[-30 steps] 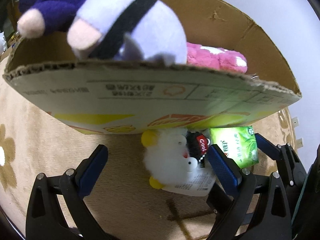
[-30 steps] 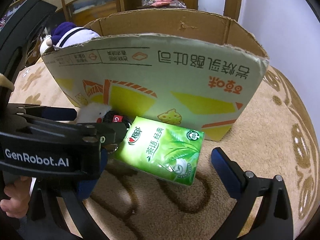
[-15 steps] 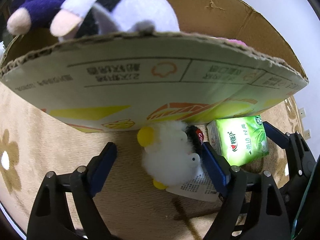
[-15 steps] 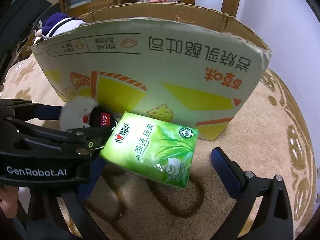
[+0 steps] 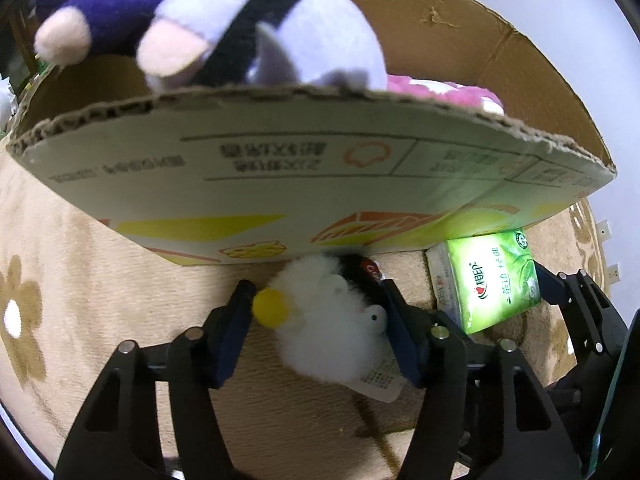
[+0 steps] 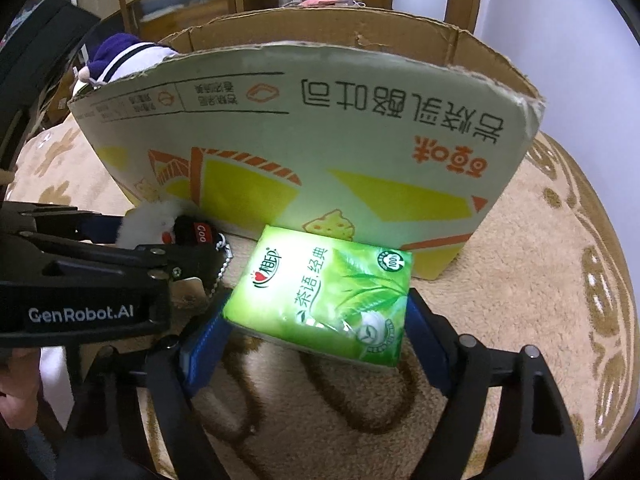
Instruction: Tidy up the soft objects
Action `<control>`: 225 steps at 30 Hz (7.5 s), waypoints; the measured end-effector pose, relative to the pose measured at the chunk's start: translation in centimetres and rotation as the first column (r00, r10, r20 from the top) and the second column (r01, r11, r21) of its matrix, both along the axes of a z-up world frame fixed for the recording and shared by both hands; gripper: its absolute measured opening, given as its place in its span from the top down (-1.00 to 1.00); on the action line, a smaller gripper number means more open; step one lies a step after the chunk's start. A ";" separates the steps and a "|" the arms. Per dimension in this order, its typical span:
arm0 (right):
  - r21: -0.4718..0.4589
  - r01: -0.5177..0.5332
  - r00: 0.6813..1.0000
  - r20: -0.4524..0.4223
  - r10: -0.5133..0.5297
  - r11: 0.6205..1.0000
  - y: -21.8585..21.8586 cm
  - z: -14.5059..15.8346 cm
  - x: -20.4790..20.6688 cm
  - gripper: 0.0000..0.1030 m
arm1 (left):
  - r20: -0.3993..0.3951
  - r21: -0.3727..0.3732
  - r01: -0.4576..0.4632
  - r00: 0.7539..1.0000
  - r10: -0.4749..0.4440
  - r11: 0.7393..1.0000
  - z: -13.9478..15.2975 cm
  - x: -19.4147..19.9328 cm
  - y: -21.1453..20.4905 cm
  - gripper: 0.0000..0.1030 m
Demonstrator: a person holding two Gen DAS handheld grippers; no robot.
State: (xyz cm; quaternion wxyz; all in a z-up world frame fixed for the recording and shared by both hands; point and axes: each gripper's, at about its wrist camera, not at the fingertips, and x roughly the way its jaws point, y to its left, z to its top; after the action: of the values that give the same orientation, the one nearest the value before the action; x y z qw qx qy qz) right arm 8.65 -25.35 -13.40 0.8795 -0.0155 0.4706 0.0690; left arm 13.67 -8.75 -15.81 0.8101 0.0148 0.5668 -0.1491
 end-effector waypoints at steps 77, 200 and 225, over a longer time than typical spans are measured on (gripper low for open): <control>0.003 0.101 0.858 0.506 -0.088 0.995 -0.6 16.1 -3.2 -0.65 | 0.705 -0.005 -0.014 0.709 0.013 1.000 21.7 -5.3 1.8 0.35; 0.039 0.215 0.828 0.523 -0.203 0.976 -4.4 18.9 -14.0 -1.00 | 0.654 0.046 -0.159 0.751 0.090 0.986 18.3 -17.0 7.6 -0.95; 0.027 0.225 0.837 0.507 -0.207 0.974 -4.7 17.8 -13.2 -1.00 | 0.656 0.064 -0.170 0.750 0.087 0.983 18.3 -16.2 7.7 -0.95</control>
State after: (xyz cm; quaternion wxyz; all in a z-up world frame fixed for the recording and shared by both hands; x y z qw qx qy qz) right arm -4.58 -30.09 4.37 0.9738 0.0054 0.2231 -0.0448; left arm -2.57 -1.06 2.54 0.9623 0.0750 0.2578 -0.0443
